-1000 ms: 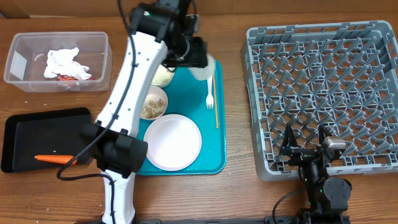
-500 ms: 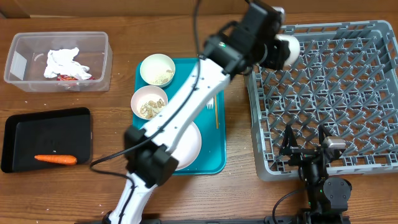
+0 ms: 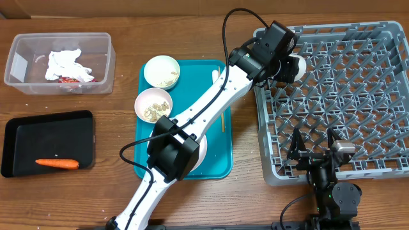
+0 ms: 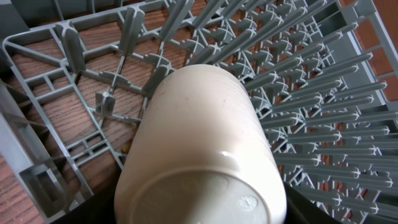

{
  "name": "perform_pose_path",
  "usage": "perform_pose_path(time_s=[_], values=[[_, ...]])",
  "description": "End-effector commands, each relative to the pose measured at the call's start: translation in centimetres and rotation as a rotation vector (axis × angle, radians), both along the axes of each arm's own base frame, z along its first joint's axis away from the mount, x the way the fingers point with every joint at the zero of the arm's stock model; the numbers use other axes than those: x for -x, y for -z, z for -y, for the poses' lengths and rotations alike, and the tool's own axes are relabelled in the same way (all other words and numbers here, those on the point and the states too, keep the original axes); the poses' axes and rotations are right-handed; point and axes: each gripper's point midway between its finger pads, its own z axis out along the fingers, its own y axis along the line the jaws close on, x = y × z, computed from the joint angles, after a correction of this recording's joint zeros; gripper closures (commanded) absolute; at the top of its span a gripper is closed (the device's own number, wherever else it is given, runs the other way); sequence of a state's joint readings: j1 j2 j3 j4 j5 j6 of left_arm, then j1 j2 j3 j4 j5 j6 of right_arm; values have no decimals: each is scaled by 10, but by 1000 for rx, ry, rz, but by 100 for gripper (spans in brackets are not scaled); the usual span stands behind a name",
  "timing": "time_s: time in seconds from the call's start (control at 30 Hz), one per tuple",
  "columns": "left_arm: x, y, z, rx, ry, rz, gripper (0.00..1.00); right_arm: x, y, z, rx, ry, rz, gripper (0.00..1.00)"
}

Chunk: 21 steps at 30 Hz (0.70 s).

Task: Sort waste into correct bins and load items into the dishwasher rack
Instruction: 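Carry the white cup right over the grey dish rack, then lower the cup upside down onto the rack and open the left gripper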

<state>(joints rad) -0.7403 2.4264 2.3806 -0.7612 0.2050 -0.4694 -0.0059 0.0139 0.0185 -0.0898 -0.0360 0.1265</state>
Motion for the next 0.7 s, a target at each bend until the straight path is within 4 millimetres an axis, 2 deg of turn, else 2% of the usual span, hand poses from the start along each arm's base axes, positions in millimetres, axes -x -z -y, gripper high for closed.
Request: perform_pose_path(time_s=[0.0,0.17,0.27,0.37,0.5,0.53,0.57,0.63,0.67], values=[[3,-2,7,6,8,12,40,0,1,2,4,12,8,0],[6,-3,9,15,24,4,26,0,1,2,4,12,8,0],[9,-6,10,19,51,8,9,0,1,2,4,12,8,0],[9,-20,9,32,53,28,0,0,1,2,4,12,8,0],[11,-62,-3,63,39,73,0,0,1,2,4,12,8,0],[12,-84,-14,75,25,92,0,0,1,2,4,12,8,0],[14,-95,-21,79,18,96,1,0,1,2,4,12,8,0],[18,-99,-27,71,17,82,7,0,1,2,4,12,8,0],[21,-94,-29,55,17,65,13,0,1,2,4,12,8,0]])
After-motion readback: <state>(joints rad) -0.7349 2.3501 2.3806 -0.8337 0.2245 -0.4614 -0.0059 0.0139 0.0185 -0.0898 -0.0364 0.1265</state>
